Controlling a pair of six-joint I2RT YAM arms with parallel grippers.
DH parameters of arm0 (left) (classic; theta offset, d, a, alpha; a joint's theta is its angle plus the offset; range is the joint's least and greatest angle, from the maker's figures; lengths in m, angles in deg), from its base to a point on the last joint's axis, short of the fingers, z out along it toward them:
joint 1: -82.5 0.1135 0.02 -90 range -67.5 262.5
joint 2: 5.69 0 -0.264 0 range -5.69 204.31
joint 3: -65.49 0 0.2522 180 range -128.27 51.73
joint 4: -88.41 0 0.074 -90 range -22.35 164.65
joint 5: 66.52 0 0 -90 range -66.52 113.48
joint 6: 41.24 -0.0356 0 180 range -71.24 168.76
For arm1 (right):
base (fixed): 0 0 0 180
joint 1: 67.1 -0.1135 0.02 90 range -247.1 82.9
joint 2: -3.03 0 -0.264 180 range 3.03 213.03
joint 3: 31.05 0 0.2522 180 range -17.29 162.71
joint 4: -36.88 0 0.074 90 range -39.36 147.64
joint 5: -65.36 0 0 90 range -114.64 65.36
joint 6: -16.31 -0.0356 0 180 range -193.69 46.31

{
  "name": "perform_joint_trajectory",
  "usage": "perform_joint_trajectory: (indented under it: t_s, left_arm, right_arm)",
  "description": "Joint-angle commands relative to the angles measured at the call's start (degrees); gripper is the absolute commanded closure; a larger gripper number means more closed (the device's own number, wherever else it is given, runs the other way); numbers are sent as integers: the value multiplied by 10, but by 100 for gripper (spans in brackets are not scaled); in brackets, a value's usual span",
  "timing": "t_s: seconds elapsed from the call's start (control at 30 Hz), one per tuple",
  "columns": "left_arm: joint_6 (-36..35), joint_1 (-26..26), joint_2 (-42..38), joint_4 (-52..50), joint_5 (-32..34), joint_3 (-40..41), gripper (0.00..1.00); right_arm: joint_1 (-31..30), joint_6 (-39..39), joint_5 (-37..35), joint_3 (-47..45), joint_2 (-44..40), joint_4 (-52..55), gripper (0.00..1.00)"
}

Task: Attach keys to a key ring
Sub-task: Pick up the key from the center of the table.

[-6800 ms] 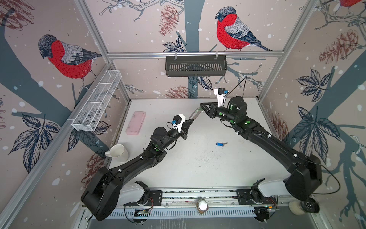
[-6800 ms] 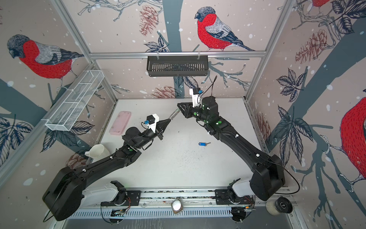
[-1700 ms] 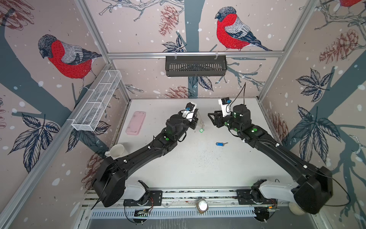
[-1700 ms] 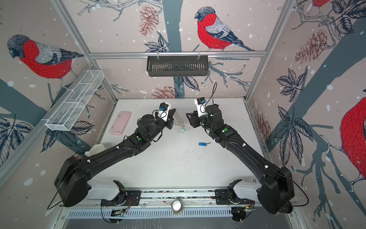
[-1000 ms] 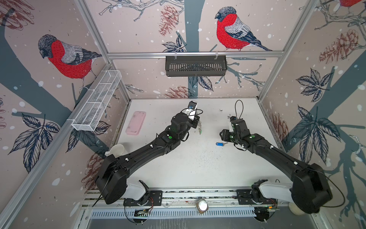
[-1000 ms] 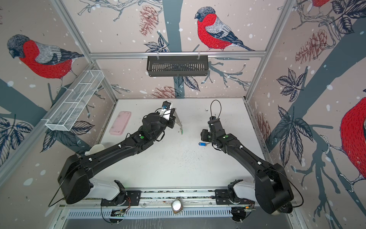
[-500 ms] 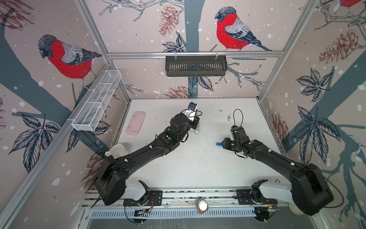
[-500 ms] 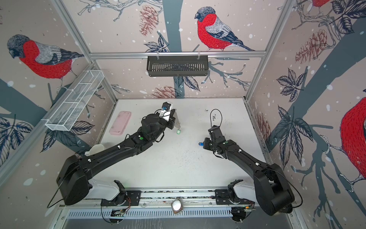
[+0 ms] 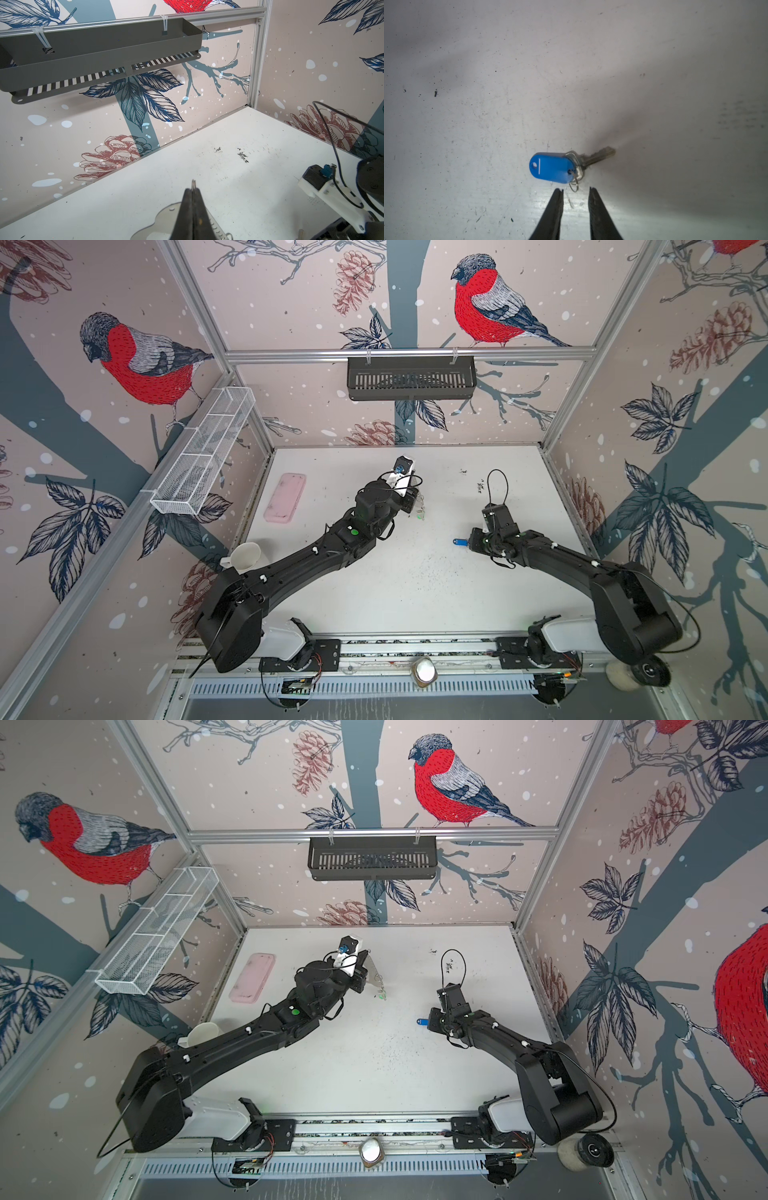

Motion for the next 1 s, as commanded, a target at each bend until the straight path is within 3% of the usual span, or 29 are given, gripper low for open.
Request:
perform_joint_trajectory:
  t_s: [0.0, 0.97]
  left_arm:
    - [-5, -1, -4, 24, 0, 1, 100]
    - [-5, -1, -8, 17, -7, -1, 100]
  right_arm:
    - [4, 9, 13, 6, 11, -25, 74]
    - [9, 0, 45, -12, 42, -57, 83]
